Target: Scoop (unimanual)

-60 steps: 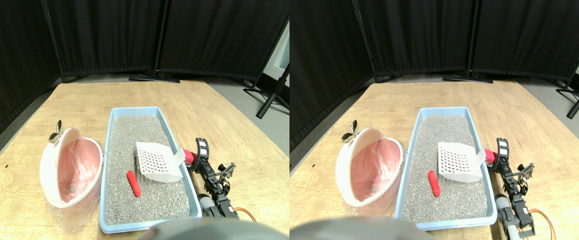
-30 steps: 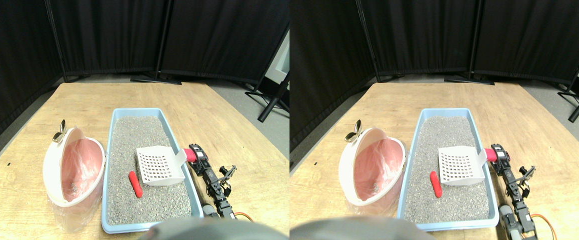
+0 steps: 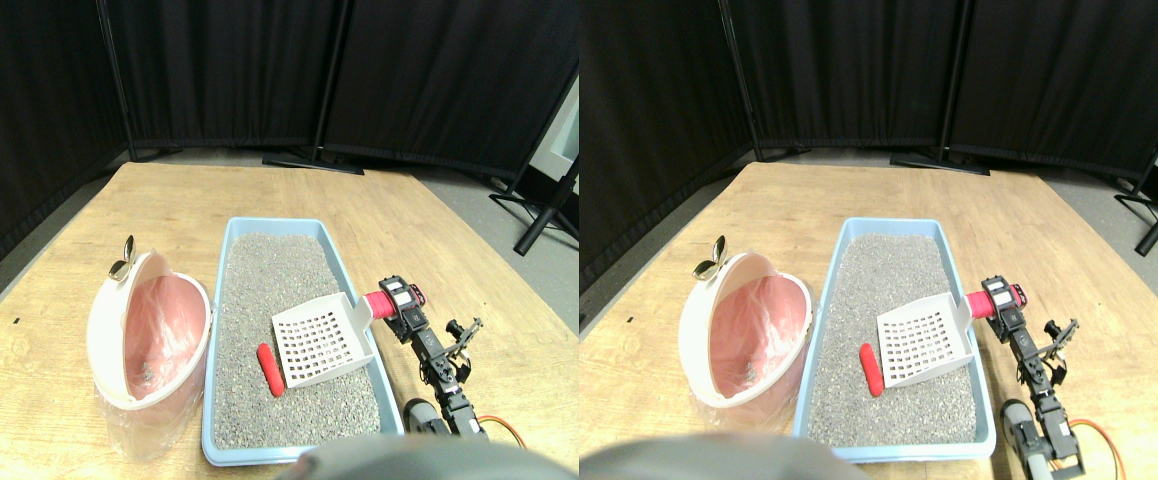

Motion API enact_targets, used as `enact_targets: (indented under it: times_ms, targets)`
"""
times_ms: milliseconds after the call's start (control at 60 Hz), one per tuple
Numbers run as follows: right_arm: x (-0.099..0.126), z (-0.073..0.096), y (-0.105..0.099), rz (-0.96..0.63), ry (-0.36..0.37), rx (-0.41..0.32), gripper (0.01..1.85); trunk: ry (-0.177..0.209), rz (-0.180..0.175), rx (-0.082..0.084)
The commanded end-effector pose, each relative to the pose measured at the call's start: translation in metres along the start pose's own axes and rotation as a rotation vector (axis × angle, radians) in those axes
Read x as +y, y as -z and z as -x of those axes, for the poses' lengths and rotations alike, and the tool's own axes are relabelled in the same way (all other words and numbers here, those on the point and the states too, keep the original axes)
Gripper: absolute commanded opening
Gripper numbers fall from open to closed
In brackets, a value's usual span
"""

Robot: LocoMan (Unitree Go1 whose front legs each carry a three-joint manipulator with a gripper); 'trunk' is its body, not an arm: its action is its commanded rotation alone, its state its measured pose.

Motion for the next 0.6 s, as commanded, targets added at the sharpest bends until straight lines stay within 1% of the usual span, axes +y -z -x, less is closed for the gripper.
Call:
enact_targets:
  times_ms: [17,67,150,183,283,300,400,450,500,550,600]
  targets:
    - [-0.004,-0.006,-0.019,0.066,-0.004,-0.074,0.05,-0.022,0.020,0.018]
    - [-0.005,-0.007,-0.025,0.087,-0.019,-0.096,0.05,-0.023,0.022,0.019]
    - [-0.007,-0.011,-0.031,0.107,-0.035,-0.100,0.05,-0.030,0.027,0.022]
    - [-0.007,-0.012,-0.034,0.109,-0.025,-0.089,0.05,-0.033,0.031,0.023]
    - [-0.006,-0.014,-0.044,0.129,-0.037,-0.077,0.05,-0.038,0.034,0.025]
    - [-0.005,-0.015,-0.045,0.139,-0.053,-0.086,0.05,-0.041,0.037,0.024]
    - [-0.002,-0.017,-0.052,0.171,-0.072,-0.078,0.05,-0.049,0.043,0.024]
    - [0.000,-0.018,-0.057,0.191,-0.100,-0.074,0.05,-0.052,0.047,0.023]
    - [0.001,-0.019,-0.059,0.204,-0.113,-0.071,0.05,-0.057,0.052,0.023]
    - [0.002,-0.020,-0.061,0.225,-0.140,-0.080,0.05,-0.064,0.056,0.022]
    - [0.004,-0.020,-0.065,0.249,-0.151,-0.069,0.05,-0.072,0.063,0.023]
